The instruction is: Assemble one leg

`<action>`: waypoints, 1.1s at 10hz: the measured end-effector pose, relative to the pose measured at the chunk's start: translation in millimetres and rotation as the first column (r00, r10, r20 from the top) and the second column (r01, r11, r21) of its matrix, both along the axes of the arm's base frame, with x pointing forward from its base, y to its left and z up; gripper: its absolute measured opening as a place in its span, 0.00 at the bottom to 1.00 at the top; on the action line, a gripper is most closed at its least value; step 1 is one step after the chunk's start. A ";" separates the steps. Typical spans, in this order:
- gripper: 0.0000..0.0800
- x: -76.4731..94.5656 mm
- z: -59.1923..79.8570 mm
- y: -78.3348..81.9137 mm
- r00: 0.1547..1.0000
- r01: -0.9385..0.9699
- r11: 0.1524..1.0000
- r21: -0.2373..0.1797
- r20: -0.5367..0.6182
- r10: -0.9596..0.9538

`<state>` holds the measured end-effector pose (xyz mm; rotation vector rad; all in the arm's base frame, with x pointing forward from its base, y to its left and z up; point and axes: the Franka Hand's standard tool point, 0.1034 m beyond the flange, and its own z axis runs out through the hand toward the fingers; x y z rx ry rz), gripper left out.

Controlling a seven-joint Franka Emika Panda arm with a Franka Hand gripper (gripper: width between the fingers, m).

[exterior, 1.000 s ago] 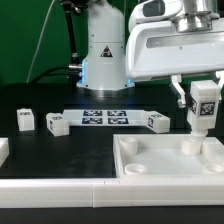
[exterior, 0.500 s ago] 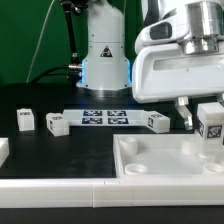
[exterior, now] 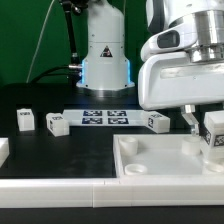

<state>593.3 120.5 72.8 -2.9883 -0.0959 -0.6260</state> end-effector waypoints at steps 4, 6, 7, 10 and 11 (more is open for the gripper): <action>0.36 2.8 16.5 -1.0 1.000 0.000 1.000 0.003 -0.003 0.000; 0.36 8.1 15.8 -2.3 1.000 0.004 1.000 0.004 0.004 -0.004; 0.36 13.2 13.9 -3.2 1.000 0.006 1.000 0.003 0.012 -0.006; 0.36 20.2 8.5 -3.9 1.000 0.007 1.000 0.002 0.022 -0.007; 0.36 21.9 7.9 -4.4 0.999 0.007 1.000 0.001 0.032 -0.008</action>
Offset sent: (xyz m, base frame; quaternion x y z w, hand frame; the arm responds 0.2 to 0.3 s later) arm 0.0136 -0.0055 0.0072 -0.0079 0.0073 -0.0088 0.9999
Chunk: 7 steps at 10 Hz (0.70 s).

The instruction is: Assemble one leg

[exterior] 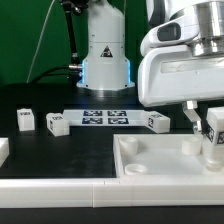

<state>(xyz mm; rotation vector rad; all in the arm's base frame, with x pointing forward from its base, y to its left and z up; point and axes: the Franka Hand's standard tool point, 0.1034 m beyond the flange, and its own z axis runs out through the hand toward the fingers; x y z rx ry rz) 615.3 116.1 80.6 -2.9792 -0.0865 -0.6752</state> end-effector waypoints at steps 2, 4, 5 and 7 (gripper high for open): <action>0.36 0.9 -1.7 2.6 1.000 -0.001 1.000 -0.001 0.022 0.001; 0.36 0.3 -8.9 2.8 0.999 0.003 1.000 -0.004 0.048 -0.003; 0.36 0.7 -9.2 2.8 0.997 0.010 1.000 -0.003 0.075 -0.009; 0.36 -2.4 -12.1 2.0 0.995 0.026 1.000 -0.001 0.100 -0.026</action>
Offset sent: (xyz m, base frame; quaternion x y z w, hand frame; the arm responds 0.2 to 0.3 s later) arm -0.0026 0.0007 -0.0205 -0.0234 0.0288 0.0096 0.9993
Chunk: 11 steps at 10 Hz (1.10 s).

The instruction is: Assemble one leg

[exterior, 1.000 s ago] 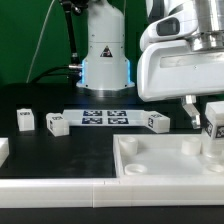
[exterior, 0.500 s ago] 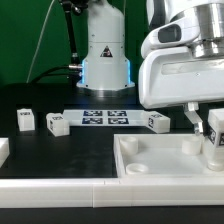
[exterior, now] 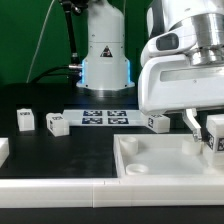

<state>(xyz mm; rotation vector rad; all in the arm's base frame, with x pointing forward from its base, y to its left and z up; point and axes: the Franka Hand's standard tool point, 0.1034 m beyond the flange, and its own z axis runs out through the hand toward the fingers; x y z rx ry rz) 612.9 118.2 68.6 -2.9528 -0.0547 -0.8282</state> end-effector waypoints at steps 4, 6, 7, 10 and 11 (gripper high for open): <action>0.36 -8.6 -1.0 0.9 0.999 0.015 1.000 -0.001 0.033 -0.015; 0.36 -8.4 -0.9 0.4 0.999 0.024 1.000 0.002 0.030 -0.024; 0.43 -9.1 -1.9 0.4 0.999 0.024 1.000 0.002 0.024 -0.024; 0.78 -9.2 -2.1 0.3 0.999 0.024 1.000 0.002 0.024 -0.024; 0.80 -9.2 -2.1 0.3 0.999 0.024 1.000 0.002 0.024 -0.024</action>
Offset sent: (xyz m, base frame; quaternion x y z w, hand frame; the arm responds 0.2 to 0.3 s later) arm -0.0157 0.0100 -0.0139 -0.0003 -0.0119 -0.0112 0.9999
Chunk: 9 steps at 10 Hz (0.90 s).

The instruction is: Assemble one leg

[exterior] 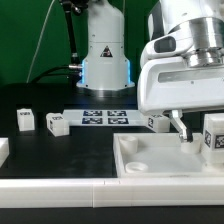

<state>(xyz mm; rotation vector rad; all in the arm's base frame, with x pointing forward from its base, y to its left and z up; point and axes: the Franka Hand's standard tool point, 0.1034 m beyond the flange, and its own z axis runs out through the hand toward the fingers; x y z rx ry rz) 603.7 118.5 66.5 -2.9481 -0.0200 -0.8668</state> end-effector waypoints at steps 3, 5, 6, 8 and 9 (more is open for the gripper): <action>0.81 0.0 0.0 0.0 1.000 0.000 1.000 0.000 0.000 0.000; 0.81 1.8 7.7 -0.9 1.000 0.001 1.000 0.005 -0.011 -0.001; 0.81 4.8 16.2 -1.5 1.000 0.003 1.000 0.009 -0.006 -0.003; 0.81 5.4 19.8 0.2 0.998 0.001 1.000 0.019 -0.067 0.000; 0.81 9.9 23.4 -0.9 0.998 0.004 1.000 0.020 -0.068 -0.002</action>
Offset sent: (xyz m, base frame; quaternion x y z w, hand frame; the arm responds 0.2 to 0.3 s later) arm 0.0000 0.0000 0.0000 0.0000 0.0000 0.0000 1.0000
